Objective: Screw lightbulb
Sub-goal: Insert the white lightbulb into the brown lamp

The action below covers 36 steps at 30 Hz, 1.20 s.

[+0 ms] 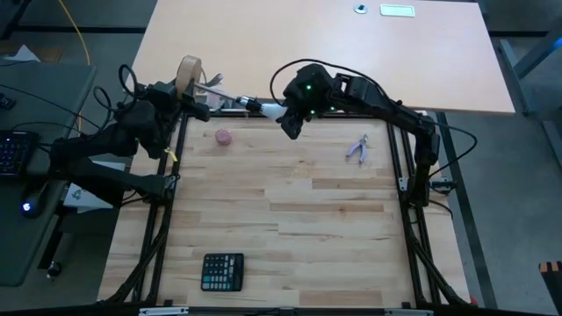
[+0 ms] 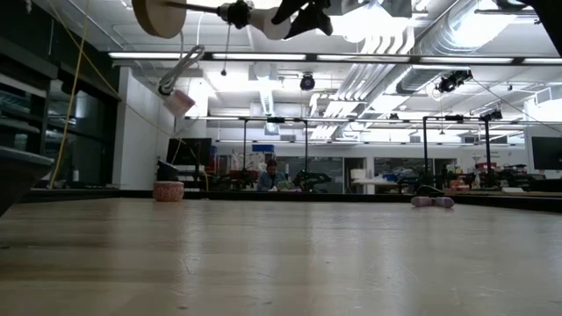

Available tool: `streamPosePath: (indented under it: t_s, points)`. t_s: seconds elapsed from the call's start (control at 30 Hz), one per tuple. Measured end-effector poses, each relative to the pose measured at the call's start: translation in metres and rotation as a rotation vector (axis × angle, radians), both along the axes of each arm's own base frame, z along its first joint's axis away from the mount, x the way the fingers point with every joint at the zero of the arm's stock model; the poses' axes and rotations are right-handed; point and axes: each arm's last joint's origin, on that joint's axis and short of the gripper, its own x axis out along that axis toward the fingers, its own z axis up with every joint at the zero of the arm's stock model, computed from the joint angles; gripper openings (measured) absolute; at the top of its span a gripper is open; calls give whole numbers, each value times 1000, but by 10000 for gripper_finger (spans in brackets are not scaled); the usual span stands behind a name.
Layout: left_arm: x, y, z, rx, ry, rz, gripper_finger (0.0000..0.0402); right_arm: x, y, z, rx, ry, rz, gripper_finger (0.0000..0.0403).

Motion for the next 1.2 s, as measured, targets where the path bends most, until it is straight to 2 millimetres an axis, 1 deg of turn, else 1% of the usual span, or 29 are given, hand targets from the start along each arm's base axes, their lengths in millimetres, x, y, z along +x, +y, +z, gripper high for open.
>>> streamPosePath:
  t_s: [0.27, 0.5, 0.7, 0.8, 1.07, 1.2]
  points:
    - [0, 0, 2, 1, -19, -9, 115, -4, -11, 0, 156, -34, 22, 176]
    - [1, 0, 3, 14, 1, -52, 115, -8, -18, 0, 222, -38, 63, 177]
    - [3, -1, 3, 25, 25, -121, 115, -11, -16, -3, 281, -1, 106, 177]
    - [4, -1, 3, 33, 42, -163, 115, -13, -14, -5, 340, 22, 128, 177]
    - [5, -2, 4, 64, 105, -205, 115, -13, -12, -7, 435, 30, 130, 177]
    - [5, -2, 4, 76, 129, -214, 115, -15, -17, -7, 499, 28, 124, 177]
